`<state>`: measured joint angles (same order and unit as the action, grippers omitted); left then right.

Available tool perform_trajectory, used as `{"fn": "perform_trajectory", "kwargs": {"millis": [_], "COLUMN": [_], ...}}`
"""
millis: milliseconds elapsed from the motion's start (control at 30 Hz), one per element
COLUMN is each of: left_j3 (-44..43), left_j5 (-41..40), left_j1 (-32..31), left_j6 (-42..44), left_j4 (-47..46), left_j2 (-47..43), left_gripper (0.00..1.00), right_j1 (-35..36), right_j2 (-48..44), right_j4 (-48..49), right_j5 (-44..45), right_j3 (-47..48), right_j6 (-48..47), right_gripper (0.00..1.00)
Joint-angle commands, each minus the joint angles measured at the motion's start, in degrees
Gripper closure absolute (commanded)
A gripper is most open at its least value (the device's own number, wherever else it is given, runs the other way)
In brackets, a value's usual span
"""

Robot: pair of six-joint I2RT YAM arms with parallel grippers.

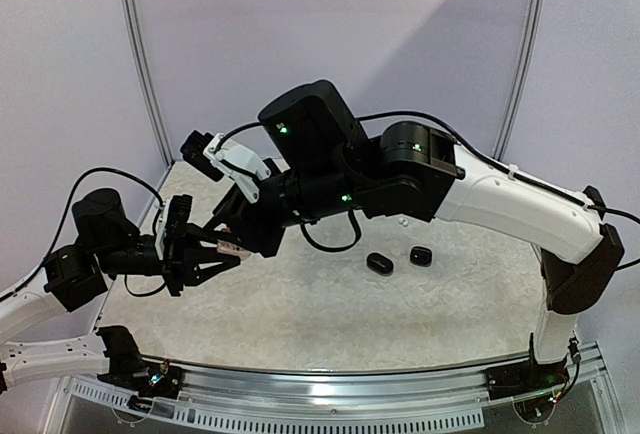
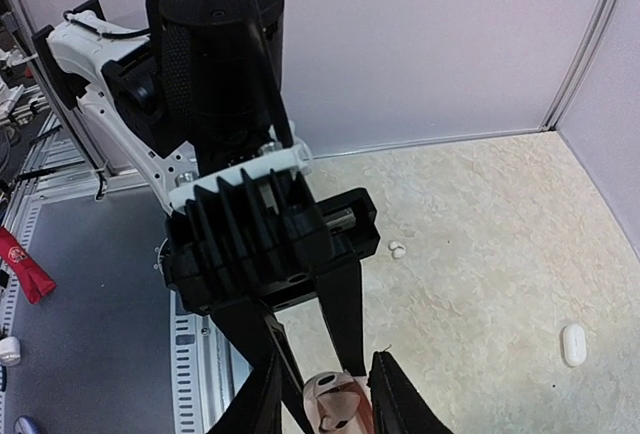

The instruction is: Insert the wireless bluetooth earbuds into the charging case

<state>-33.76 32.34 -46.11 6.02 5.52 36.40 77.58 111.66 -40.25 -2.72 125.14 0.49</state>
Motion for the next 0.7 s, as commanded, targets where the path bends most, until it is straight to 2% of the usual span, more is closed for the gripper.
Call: {"fn": "perform_trajectory", "kwargs": {"millis": [0,233,500,667], "left_j3": [0.45,0.56,0.45,0.36], "left_j5": [0.38,0.05,-0.32,-1.65], "left_j1": [-0.21,-0.21,-0.26,-0.21], "left_j6": [0.61,0.67,0.79,0.33], "left_j4": [0.70,0.82,1.07,0.38], "left_j2": [0.00,-0.26,-0.63,-0.78], "left_gripper": [1.00,1.00,1.00,1.00], "right_j1": [0.29,0.22,0.23,0.25], "right_j2": [2.54,3.74,3.12,0.99], "right_j4": [-0.19,-1.97,-3.43,-1.84], "right_j5": [-0.46,-0.25,2.38,2.40], "right_j3": [3.39,3.62,3.00,0.24], "right_j6": [-3.15,-3.98,-3.83,-3.50], "right_gripper": [0.68,0.69,0.85,0.89]}}
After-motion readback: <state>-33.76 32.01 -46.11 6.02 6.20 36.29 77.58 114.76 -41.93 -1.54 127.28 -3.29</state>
